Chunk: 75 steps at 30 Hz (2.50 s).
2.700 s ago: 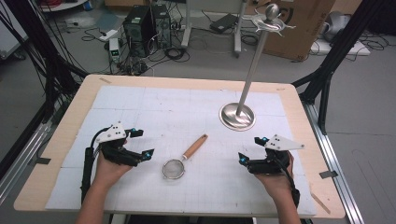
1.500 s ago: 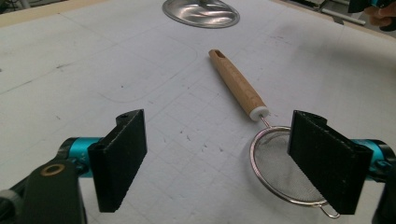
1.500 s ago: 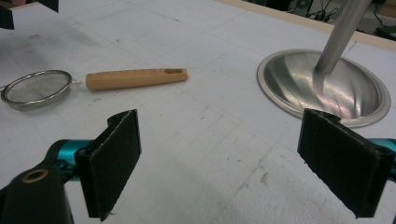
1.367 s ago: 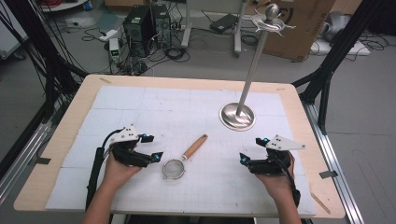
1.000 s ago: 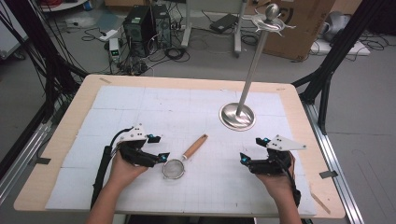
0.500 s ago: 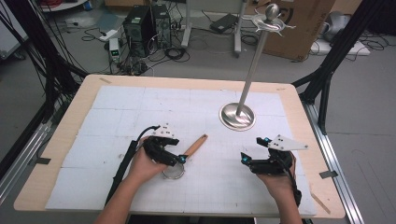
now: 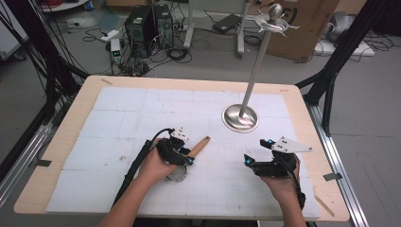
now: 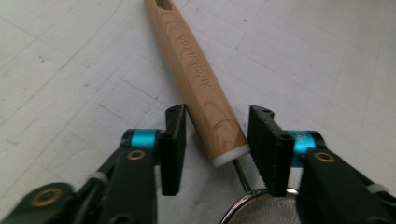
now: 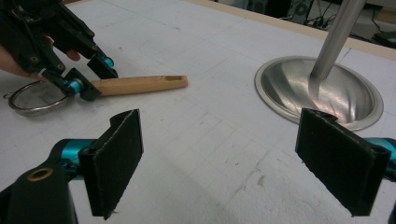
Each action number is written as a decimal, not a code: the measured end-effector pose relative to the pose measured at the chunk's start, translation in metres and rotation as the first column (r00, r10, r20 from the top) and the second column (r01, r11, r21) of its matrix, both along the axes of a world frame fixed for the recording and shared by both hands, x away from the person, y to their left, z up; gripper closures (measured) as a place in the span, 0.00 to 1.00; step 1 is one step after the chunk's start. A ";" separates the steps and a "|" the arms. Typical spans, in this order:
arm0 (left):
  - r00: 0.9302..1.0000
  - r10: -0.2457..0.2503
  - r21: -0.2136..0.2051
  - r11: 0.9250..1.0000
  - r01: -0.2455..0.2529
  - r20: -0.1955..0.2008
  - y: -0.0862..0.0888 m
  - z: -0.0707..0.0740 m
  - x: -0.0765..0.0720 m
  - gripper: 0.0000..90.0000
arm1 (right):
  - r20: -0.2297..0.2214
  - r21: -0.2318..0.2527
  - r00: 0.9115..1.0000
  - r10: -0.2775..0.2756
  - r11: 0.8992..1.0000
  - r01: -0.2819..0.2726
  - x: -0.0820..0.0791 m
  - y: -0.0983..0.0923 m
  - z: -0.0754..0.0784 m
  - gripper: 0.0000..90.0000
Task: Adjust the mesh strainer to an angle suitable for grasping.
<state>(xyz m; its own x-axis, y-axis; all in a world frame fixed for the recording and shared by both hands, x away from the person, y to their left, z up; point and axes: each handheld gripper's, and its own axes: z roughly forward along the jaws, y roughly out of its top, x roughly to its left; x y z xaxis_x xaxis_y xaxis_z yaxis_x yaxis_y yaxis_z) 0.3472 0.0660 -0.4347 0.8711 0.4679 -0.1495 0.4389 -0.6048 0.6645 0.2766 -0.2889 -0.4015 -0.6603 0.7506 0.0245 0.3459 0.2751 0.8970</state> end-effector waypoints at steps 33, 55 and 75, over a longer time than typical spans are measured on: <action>0.999 -0.033 0.177 0.984 0.032 0.002 -0.011 0.010 0.003 0.69 | -0.005 -0.001 1.000 -0.001 1.000 0.001 0.000 0.002 -0.001 0.16; 0.998 -0.063 0.305 0.951 0.056 0.011 -0.029 0.016 0.006 0.73 | -0.012 -0.007 1.000 -0.001 1.000 0.001 0.001 0.003 -0.002 0.16; 0.993 -0.097 0.218 0.973 0.079 0.072 -0.023 0.028 -0.001 0.77 | -0.013 0.004 1.000 -0.013 1.000 0.013 0.000 -0.002 -0.002 0.16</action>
